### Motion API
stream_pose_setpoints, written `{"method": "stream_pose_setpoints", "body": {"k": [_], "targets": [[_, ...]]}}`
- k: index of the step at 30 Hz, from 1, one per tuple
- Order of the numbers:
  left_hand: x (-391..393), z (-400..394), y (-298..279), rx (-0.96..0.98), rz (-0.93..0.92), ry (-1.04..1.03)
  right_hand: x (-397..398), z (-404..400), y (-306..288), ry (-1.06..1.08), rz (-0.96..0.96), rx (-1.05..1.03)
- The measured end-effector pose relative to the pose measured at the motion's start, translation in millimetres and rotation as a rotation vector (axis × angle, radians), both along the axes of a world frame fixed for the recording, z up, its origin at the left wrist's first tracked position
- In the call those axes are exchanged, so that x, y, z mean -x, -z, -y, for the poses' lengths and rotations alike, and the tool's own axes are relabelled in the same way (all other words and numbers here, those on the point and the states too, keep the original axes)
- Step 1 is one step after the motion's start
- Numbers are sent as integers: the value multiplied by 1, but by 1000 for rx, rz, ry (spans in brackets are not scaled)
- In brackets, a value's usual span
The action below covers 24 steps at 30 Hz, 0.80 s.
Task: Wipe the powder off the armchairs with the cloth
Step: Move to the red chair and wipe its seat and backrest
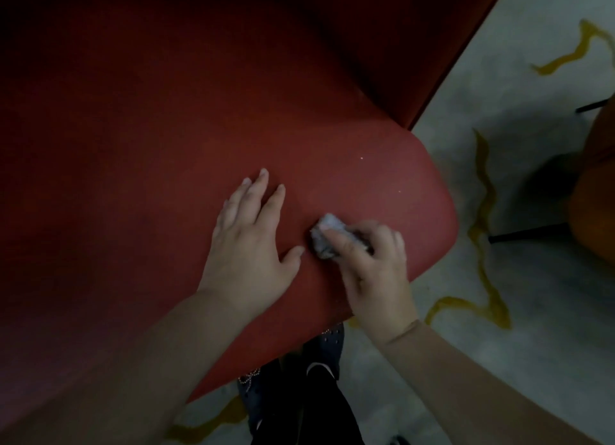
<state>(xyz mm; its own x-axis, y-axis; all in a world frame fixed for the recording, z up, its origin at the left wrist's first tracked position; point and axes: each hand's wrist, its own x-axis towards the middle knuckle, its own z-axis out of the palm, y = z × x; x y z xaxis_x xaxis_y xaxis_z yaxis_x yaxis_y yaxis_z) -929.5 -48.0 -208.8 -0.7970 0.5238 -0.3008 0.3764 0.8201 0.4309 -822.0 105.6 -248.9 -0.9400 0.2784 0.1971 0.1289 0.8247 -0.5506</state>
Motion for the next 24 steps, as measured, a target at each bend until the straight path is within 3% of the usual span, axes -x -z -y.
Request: {"method": "stream_pose_setpoints", "body": {"k": [6,10,12,16,17,21,24], "targets": [[7,-11,1,8,-13,12,26,-28,5,335,-49,10],[13,-20,4,3,-32,-11,29,-5,0,85,-15,4],[16,-23,3,-6,-31,-20,35,-25,2,61,-3,-12],[25,-21,4,-8,-39,-23,63,-57,4,449,-33,49],[28,-20,4,-8,-41,-28,69,-50,3,433,-31,39],[34,-19,6,-12,-41,-49,81,-18,-1,46,-13,3],[38,-18,6,-6,-47,-49,107,-39,3,170,-31,28]]}}
